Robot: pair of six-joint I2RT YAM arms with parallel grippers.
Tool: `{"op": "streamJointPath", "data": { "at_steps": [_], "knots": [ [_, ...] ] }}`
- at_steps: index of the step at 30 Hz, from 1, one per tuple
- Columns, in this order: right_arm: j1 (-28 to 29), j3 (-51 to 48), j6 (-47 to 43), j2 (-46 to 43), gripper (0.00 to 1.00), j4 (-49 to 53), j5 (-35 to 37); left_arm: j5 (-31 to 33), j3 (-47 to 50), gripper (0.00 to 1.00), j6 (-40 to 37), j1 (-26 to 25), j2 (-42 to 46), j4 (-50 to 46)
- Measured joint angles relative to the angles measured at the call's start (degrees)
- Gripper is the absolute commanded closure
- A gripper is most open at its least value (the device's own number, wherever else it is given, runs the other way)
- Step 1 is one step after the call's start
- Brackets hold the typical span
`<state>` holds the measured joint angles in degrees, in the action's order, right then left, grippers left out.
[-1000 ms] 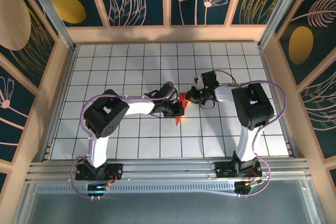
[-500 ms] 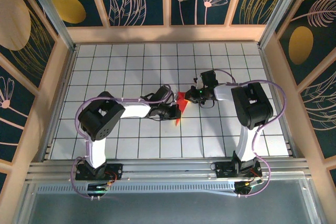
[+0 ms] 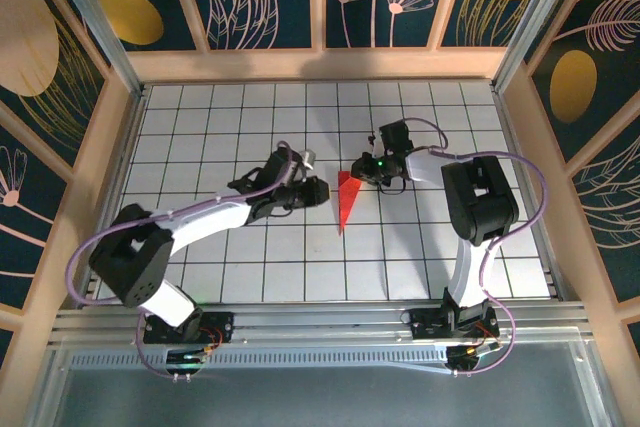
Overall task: Fold a paper plane with a square sheet of paper (fold left side to right side)
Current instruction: Fold the wing for the fifth time at the center of the table, then pick up the paper plane at the center of the table.
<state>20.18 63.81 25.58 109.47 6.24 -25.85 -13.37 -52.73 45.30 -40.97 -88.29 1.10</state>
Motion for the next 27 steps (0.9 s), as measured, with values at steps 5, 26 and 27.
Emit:
{"op": "streamJointPath", "data": {
  "at_steps": [5,26,27],
  "knots": [
    [2.2,2.5,-1.6,-4.9,0.59,6.5,10.6,10.4,2.3,0.48,0.3,0.8,5.0,0.2],
    [18.5,9.0,8.0,-15.3,0.04,31.0,46.6,39.0,16.8,0.01,4.8,2.3,22.0,-3.9],
    [19.4,10.7,9.9,-14.8,0.04,32.6,47.7,39.8,17.8,0.01,4.9,2.6,23.1,-3.9]
  ]
}}
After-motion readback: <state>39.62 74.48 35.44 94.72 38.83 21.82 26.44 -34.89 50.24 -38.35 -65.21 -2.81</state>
